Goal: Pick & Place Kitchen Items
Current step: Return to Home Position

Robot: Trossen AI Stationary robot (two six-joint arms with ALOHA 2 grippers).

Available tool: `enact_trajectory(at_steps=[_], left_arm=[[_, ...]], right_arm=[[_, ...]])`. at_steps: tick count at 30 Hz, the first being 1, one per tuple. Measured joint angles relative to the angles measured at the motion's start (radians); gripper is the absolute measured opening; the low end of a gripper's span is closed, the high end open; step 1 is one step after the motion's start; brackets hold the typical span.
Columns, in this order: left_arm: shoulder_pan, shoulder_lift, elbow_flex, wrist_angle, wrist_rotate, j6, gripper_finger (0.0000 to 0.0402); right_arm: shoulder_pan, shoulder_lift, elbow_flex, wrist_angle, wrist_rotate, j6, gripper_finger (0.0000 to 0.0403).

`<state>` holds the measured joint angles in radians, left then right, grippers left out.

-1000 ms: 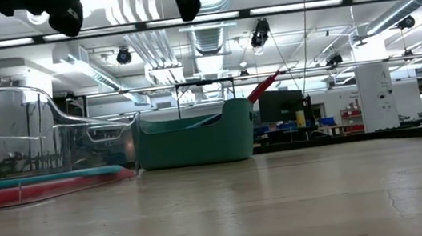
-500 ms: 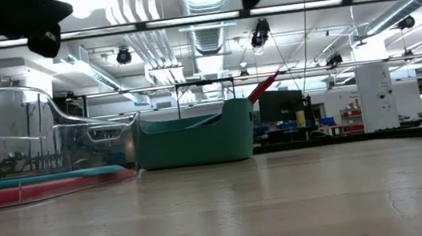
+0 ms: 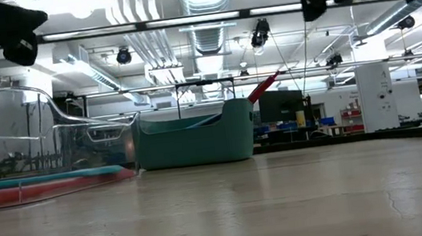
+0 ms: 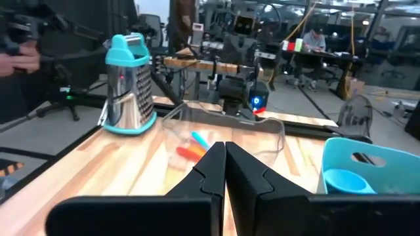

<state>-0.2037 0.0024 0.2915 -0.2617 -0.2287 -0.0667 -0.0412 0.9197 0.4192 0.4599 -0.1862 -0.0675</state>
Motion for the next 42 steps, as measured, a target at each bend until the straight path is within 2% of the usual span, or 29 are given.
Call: enact_trajectory(at_steps=[3,7,14,18,26,29,42], left_arm=[[0.001,0.02,-0.002,-0.009,-0.014,0.001,0.0014],[0.001,-0.001,-0.004,-0.049,-0.015,-0.004,0.0014],[0.001,0.0,-0.02,-0.069,-0.016,0.002,0.0013],[0.001,0.0,-0.024,-0.063,-0.016,0.002,0.0017],[0.001,0.0,-0.036,-0.006,-0.023,0.054,0.0023],[0.001,0.0,-0.036,-0.011,-0.02,0.055,0.0023],[0.001,0.002,-0.036,-0.026,-0.024,0.025,0.002]], right_arm=[[-0.001,-0.089,-0.071,-0.003,-0.011,0.001,0.0008],[-0.005,-0.215,-0.148,0.002,-0.077,0.026,0.0008],[-0.006,-0.438,-0.273,-0.036,-0.077,0.039,0.0008],[-0.006,-0.569,-0.281,-0.195,-0.074,0.105,0.0008],[-0.009,-0.823,-0.291,-0.436,-0.065,0.068,0.0008],[-0.008,-0.905,-0.305,-0.468,-0.068,0.065,0.0008],[-0.012,-0.894,-0.314,-0.48,-0.049,0.062,0.0008]])
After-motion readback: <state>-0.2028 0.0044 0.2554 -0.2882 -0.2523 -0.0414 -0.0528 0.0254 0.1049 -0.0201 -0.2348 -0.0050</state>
